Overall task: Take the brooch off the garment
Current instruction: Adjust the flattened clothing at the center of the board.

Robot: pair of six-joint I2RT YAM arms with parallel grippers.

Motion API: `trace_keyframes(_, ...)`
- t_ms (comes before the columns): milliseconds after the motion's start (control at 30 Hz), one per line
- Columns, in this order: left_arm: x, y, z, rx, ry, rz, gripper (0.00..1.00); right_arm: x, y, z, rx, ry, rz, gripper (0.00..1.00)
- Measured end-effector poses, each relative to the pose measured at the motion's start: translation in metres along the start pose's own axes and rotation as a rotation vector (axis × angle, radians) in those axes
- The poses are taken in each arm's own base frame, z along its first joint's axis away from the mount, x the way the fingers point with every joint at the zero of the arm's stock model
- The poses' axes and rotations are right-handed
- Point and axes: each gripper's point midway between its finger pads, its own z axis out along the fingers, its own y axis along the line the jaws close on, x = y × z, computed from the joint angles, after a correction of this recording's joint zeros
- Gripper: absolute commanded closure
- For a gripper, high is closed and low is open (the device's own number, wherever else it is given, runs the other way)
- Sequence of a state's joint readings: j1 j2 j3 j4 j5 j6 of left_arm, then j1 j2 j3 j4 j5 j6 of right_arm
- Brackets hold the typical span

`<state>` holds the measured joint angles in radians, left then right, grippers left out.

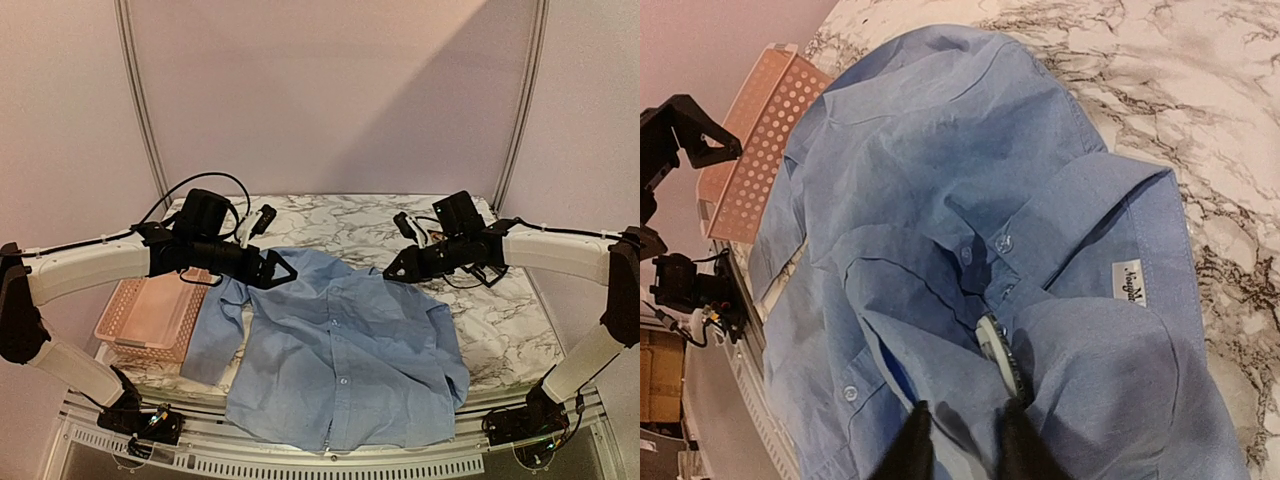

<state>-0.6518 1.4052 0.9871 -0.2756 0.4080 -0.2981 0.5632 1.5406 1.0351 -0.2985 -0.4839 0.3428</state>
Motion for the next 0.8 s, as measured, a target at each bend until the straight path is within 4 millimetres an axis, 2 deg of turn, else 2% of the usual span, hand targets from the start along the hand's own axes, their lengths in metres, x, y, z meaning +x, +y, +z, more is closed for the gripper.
trace_keyframes(33, 0.000, 0.000, 0.000, 0.000, 0.000, 0.000, 0.01, 0.001, 0.000, 0.000, -0.001, 0.002, 0.001, 0.99)
trace_keyframes(133, 0.000, 0.000, 0.000, 0.000, 0.000, 0.000, 0.00, 0.004, 0.005, 0.002, -0.008, 0.014, -0.008, 1.00)
trace_keyframes(267, 0.000, -0.001, 0.000, 0.002, 0.001, 0.000, 0.00, 0.017, 0.021, 0.007, -0.049, 0.043, -0.036, 1.00)
trace_keyframes(400, 0.002, -0.005, 0.001, 0.011, 0.006, 0.007, 0.00, 0.041, 0.036, 0.008, -0.095, 0.085, -0.044, 1.00)
trace_keyframes(567, 0.008, -0.022, 0.007, 0.046, 0.026, 0.028, 0.00, 0.081, 0.038, 0.012, -0.133, 0.137, 0.005, 1.00)
trace_keyframes(700, 0.006, -0.040, 0.021, 0.097, 0.057, 0.030, 0.00, 0.113, 0.038, 0.019, -0.152, 0.177, 0.062, 1.00)
trace_keyframes(800, 0.003, -0.054, 0.035, 0.127, 0.079, 0.032, 0.00, 0.129, 0.038, 0.023, -0.164, 0.191, 0.093, 1.00)
